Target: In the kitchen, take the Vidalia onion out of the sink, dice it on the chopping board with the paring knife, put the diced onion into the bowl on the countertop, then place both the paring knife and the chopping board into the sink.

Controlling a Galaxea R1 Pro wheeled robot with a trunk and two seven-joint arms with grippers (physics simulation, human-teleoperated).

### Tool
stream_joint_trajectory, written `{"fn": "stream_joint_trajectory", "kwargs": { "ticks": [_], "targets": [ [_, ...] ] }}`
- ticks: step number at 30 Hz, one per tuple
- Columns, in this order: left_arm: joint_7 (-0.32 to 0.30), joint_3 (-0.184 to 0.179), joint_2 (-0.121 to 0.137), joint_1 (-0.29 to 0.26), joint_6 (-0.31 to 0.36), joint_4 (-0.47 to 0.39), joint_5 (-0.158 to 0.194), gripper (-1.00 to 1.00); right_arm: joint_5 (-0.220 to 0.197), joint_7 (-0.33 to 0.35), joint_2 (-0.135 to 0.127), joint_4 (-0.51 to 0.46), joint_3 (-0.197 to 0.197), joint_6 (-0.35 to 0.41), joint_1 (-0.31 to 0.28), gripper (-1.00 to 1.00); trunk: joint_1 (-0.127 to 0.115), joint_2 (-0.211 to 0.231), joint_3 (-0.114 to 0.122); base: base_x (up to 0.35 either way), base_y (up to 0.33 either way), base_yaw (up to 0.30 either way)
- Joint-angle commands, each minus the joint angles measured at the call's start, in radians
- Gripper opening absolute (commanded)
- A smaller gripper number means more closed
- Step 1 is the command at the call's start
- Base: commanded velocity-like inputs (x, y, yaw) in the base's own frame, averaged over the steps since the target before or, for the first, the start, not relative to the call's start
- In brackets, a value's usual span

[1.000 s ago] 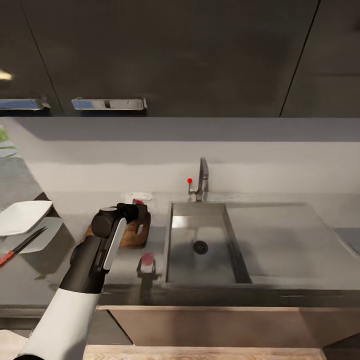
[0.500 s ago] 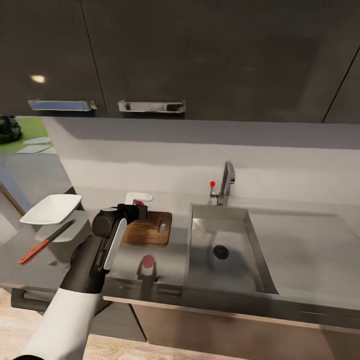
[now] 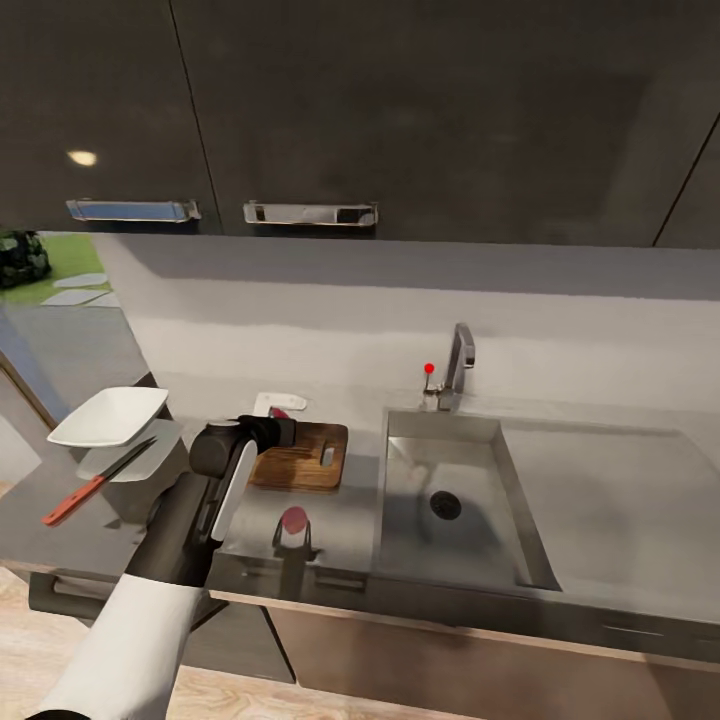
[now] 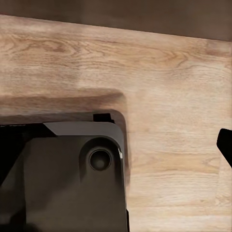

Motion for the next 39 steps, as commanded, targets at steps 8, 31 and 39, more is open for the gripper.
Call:
{"fn": "stream_joint_trajectory", "kwargs": {
  "ticks": [8,31,39],
  "targets": [
    [0.008,-0.001,0.0,-0.001,0.004,0.025,0.006,-1.0,0.011,-0.005,0.0,0.001,-0.007,-0.002,-0.001,1.0,0.001,-0.002,-0.002,0.063,0.035,0.0],
    [0.008,-0.001,0.0,-0.001,0.003,0.035,0.005,-1.0,0.011,-0.005,0.001,0.001,-0.007,-0.002,-0.001,1.0,0.001,-0.002,-0.015,0.009,0.004,0.0],
    [0.008,-0.001,0.0,0.0,0.003,0.039,0.005,-1.0,0.011,-0.005,0.002,0.001,-0.007,-0.002,-0.001,1.0,0.001,-0.002,-0.015,0.101,0.0,0.0]
  ]
}}
